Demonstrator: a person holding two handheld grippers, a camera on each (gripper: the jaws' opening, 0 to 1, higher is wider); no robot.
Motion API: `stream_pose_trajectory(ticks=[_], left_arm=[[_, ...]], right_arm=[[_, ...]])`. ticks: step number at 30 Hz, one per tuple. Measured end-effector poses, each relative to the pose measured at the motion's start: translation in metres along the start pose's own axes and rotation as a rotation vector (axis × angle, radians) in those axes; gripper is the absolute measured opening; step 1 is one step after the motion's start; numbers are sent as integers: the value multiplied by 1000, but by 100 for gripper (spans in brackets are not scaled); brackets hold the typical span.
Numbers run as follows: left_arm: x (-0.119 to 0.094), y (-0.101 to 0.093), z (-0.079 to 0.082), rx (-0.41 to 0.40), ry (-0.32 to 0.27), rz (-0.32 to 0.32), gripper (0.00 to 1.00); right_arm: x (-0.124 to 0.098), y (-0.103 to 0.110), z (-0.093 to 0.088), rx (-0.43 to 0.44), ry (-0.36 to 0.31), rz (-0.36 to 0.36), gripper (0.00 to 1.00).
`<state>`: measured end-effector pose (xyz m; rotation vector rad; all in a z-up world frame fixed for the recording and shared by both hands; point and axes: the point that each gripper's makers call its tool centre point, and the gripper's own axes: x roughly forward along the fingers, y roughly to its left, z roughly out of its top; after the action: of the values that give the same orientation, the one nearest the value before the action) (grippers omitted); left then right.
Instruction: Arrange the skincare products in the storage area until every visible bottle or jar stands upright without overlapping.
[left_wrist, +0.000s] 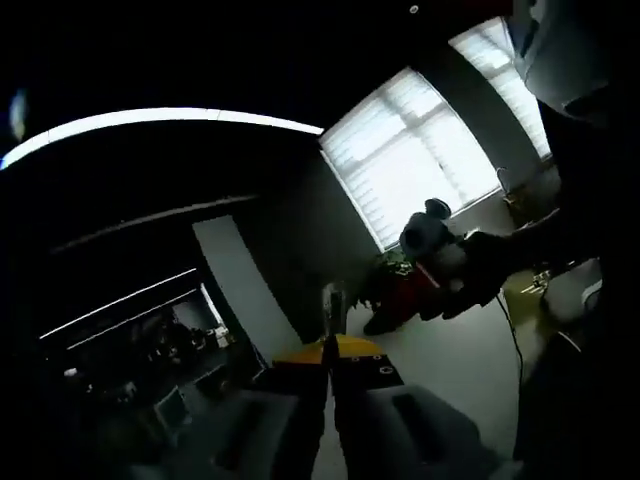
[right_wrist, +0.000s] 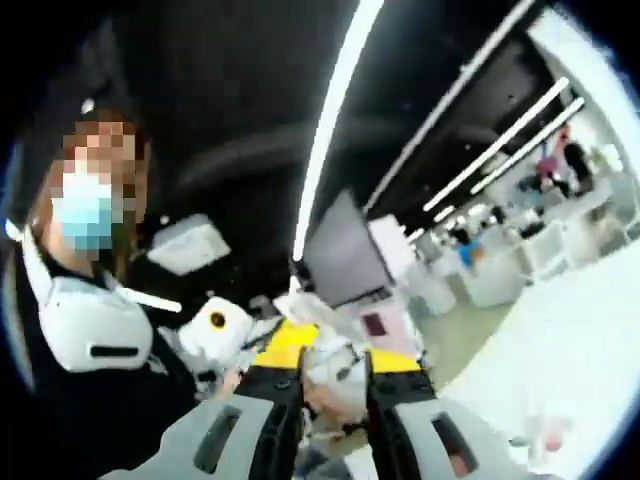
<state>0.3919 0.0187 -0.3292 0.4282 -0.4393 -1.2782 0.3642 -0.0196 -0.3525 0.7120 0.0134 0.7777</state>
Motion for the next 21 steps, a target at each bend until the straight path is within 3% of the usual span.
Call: stream_pose_trajectory(ticks=[3, 4, 7, 8, 10, 12, 13, 14, 17, 21], left_arm=[[3, -1, -12, 117, 54, 40, 2], [5, -2, -14, 148, 61, 46, 2], [9, -8, -22, 230, 90, 58, 2], [10, -10, -23, 260, 96, 58, 2], [12, -17, -26, 313, 106, 41, 2], [14, -23, -27, 324, 110, 20, 2], [13, -23, -35, 340, 155, 19, 2], [14, -23, -34, 347, 136, 25, 2], [12, -22, -41, 344, 152, 17, 2], [11, -21, -45, 459, 183, 14, 2]], right_arm=[[2, -4, -3, 141, -32, -42, 21], [4, -1, -1, 213, -63, -25, 21], [11, -5, 4, 430, -130, -35, 35], [12, -8, 4, 480, -148, -35, 35], [14, -18, -3, 519, -151, -89, 28], [15, -30, -14, 491, -116, -154, 20], [16, -31, -11, 535, -146, -154, 22], [16, -31, -12, 523, -143, -149, 19], [16, -35, -12, 518, -142, -177, 8], [16, -42, -19, 524, -120, -224, 4]])
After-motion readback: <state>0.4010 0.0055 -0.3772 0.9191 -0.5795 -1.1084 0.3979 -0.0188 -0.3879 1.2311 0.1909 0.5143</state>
